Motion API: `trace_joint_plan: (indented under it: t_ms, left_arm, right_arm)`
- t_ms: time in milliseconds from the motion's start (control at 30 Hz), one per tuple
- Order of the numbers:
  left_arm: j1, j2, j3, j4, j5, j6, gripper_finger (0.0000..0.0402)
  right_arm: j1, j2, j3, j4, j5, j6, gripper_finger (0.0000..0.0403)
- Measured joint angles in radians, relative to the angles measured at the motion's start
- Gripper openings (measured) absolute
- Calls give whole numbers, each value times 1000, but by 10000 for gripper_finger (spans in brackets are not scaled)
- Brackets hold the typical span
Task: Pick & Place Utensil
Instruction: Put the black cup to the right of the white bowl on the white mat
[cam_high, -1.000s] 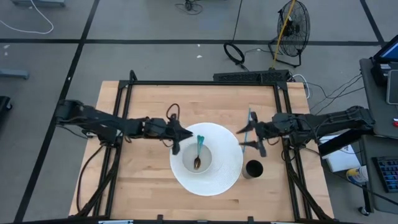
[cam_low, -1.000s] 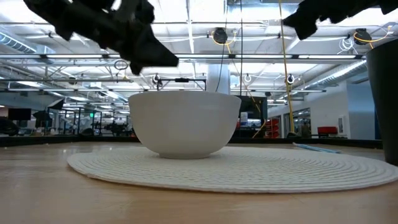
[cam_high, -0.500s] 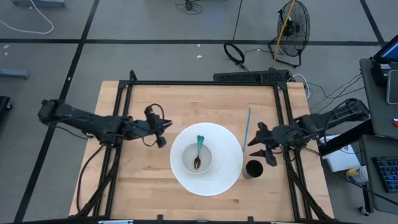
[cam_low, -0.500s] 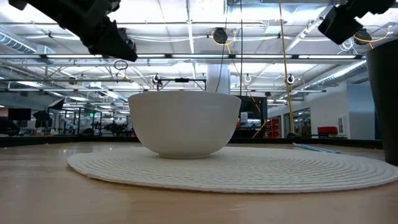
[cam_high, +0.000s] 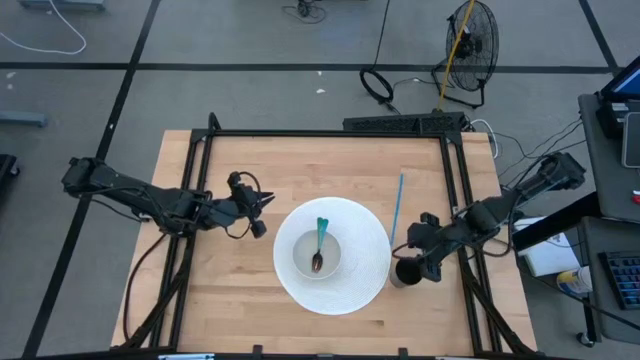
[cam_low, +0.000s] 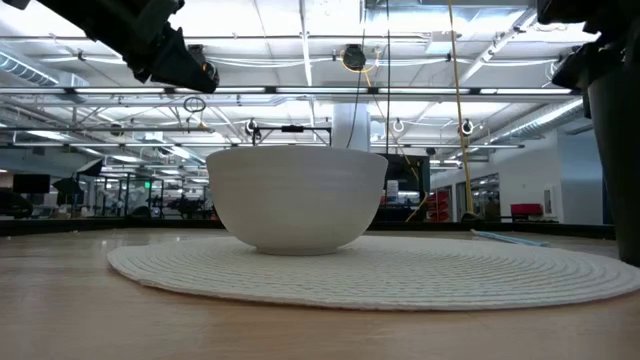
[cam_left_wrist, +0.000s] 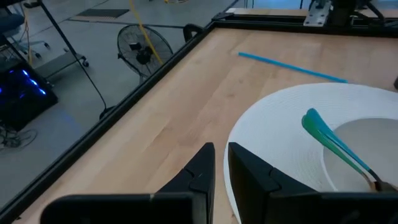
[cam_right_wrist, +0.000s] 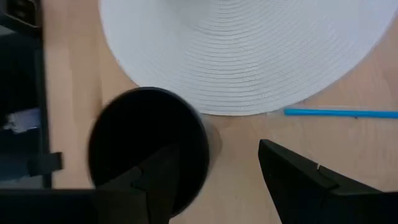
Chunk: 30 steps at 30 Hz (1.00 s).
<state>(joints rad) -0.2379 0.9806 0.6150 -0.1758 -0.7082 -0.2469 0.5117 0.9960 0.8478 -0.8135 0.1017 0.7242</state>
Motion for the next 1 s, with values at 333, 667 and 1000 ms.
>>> trace_joint_plan:
  t_ms: [333, 667, 1000]
  left_arm:
    - [0, 0, 0, 4, 0, -2, 51]
    - [1, 0, 0, 5, 0, 0, 51]
    - [1, 0, 0, 4, 0, 0, 51]
  right_arm:
    - [14, 25, 0, -11, 4, 62, 210]
    - [14, 48, 0, -75, 0, 150, 210]
    - [14, 50, 0, -75, -1, 137, 150]
